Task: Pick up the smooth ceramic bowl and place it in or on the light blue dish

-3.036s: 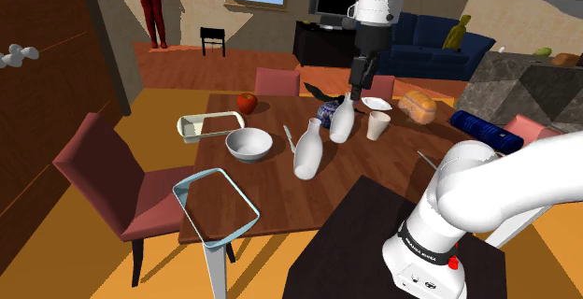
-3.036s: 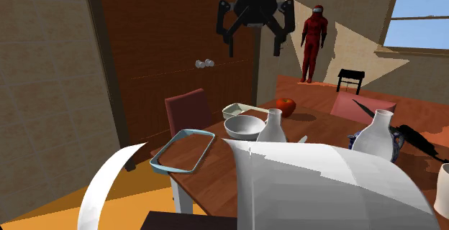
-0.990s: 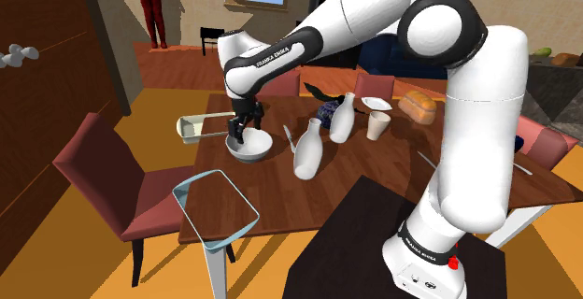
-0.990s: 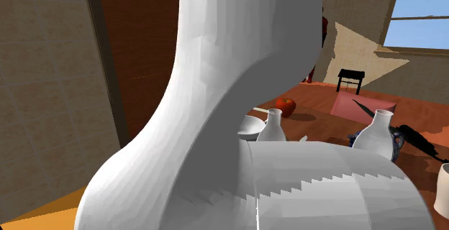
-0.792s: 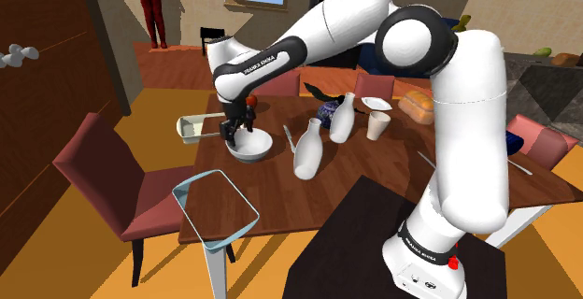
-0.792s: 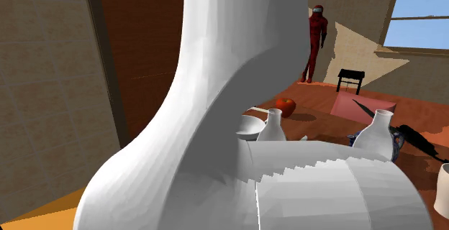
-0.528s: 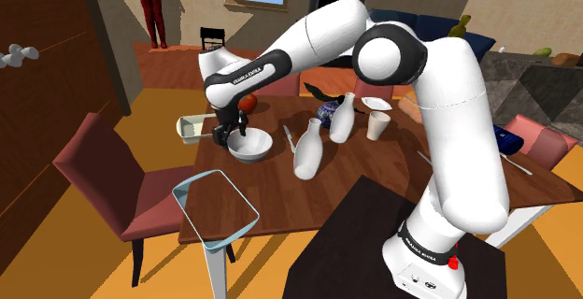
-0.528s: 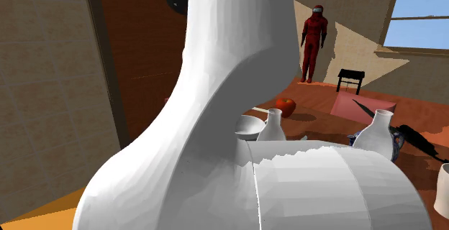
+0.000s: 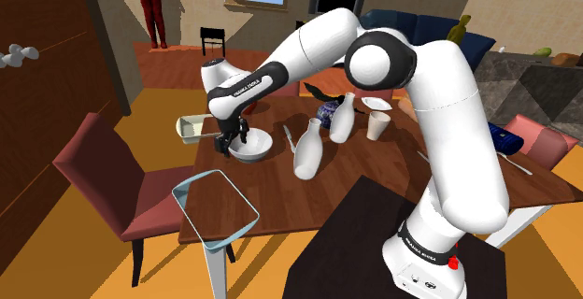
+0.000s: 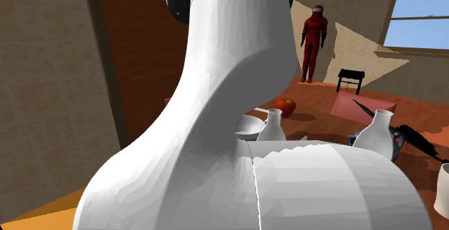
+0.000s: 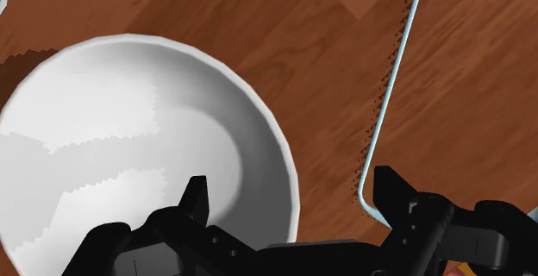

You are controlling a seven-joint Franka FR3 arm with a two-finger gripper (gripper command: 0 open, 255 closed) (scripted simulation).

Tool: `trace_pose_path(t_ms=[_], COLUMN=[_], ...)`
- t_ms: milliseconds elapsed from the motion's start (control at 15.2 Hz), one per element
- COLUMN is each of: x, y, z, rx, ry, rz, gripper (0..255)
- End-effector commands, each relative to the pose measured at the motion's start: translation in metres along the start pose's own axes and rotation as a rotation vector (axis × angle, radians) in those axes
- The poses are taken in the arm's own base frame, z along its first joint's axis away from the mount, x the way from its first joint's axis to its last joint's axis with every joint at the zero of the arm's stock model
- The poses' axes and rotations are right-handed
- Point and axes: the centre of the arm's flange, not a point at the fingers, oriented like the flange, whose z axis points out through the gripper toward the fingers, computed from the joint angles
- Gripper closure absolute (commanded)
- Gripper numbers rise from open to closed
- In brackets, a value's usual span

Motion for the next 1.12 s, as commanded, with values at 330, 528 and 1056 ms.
trace_pose_path(t_ms=[330, 528, 1056], x=[0.0002, 0.0002, -0.0004], y=[-0.0002, -0.0002, 0.0005], z=[0.0019, 0.0019, -0.0032], rx=[0.000, 0.000, 0.000], ry=[0.000, 0.000, 0.001], rz=[0.000, 0.000, 0.000], gripper=[0, 255, 255])
